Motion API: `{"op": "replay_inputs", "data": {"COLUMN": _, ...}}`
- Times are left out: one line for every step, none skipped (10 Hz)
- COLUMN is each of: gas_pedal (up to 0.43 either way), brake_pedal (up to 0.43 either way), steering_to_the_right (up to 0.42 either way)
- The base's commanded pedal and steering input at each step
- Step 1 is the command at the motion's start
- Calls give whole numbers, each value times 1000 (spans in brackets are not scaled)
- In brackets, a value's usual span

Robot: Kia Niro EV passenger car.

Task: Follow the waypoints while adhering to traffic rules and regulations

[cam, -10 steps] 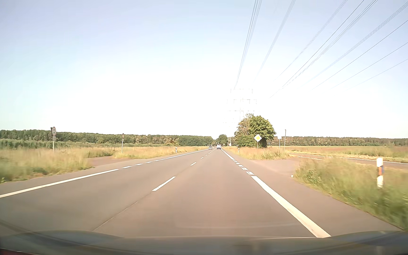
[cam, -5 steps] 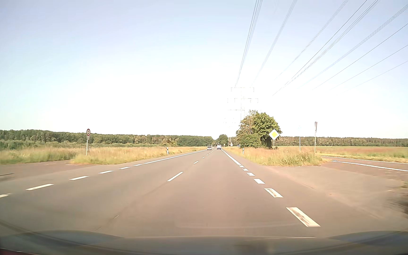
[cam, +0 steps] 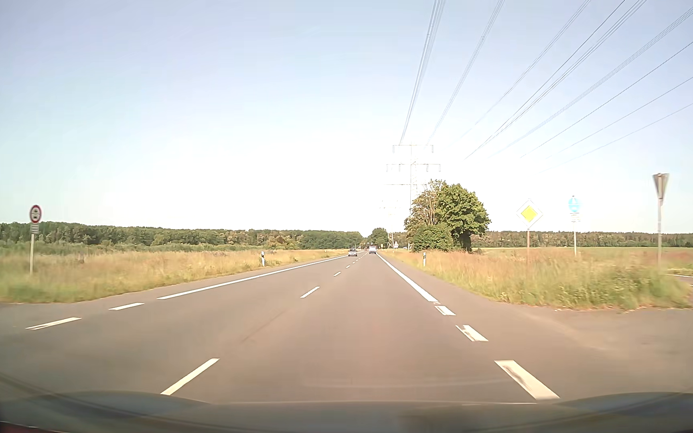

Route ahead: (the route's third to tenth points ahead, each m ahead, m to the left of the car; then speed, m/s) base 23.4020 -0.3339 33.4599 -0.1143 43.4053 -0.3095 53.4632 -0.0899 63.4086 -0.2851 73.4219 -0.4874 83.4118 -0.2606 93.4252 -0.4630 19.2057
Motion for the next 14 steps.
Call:
{"op": "replay_inputs", "data": {"gas_pedal": 157, "brake_pedal": 30, "steering_to_the_right": 0}}
{"op": "replay_inputs", "data": {"gas_pedal": 157, "brake_pedal": 30, "steering_to_the_right": 0}}
{"op": "replay_inputs", "data": {"gas_pedal": 157, "brake_pedal": 30, "steering_to_the_right": 1}}
{"op": "replay_inputs", "data": {"gas_pedal": 157, "brake_pedal": 30, "steering_to_the_right": 2}}
{"op": "replay_inputs", "data": {"gas_pedal": 157, "brake_pedal": 30, "steering_to_the_right": 2}}
{"op": "replay_inputs", "data": {"gas_pedal": 157, "brake_pedal": 30, "steering_to_the_right": 2}}
{"op": "replay_inputs", "data": {"gas_pedal": 157, "brake_pedal": 30, "steering_to_the_right": 2}}
{"op": "replay_inputs", "data": {"gas_pedal": 157, "brake_pedal": 30, "steering_to_the_right": 2}}
{"op": "replay_inputs", "data": {"gas_pedal": 157, "brake_pedal": 30, "steering_to_the_right": 2}}
{"op": "replay_inputs", "data": {"gas_pedal": 157, "brake_pedal": 30, "steering_to_the_right": 2}}
{"op": "replay_inputs", "data": {"gas_pedal": 157, "brake_pedal": 30, "steering_to_the_right": 2}}
{"op": "replay_inputs", "data": {"gas_pedal": 157, "brake_pedal": 30, "steering_to_the_right": 1}}
{"op": "replay_inputs", "data": {"gas_pedal": 157, "brake_pedal": 30, "steering_to_the_right": 2}}
{"op": "replay_inputs", "data": {"gas_pedal": 157, "brake_pedal": 30, "steering_to_the_right": 1}}
